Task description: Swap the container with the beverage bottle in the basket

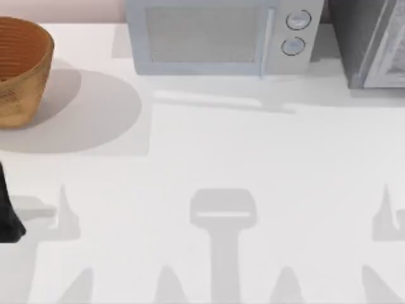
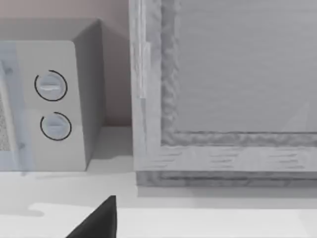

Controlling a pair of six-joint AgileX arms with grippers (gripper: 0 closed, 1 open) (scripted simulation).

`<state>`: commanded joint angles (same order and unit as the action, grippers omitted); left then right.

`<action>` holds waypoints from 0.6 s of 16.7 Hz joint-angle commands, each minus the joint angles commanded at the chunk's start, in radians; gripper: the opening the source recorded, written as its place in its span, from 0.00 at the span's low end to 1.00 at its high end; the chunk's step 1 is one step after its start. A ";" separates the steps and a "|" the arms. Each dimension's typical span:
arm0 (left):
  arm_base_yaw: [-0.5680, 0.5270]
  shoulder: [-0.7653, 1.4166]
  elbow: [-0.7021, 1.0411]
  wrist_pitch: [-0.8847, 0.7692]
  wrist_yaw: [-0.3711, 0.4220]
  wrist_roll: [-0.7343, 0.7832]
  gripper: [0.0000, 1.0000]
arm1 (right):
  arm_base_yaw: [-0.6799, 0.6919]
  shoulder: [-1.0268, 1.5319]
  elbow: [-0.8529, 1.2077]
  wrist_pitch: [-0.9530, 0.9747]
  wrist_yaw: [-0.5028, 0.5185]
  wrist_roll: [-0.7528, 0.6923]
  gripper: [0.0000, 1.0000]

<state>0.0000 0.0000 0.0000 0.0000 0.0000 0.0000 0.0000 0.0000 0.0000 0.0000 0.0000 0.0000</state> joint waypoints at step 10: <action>0.061 0.364 0.314 -0.315 0.038 0.130 1.00 | 0.000 0.000 0.000 0.000 0.000 0.000 1.00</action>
<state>0.0605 0.3636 0.3136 -0.3153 0.0383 0.1296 0.0000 0.0000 0.0000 0.0000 0.0000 0.0000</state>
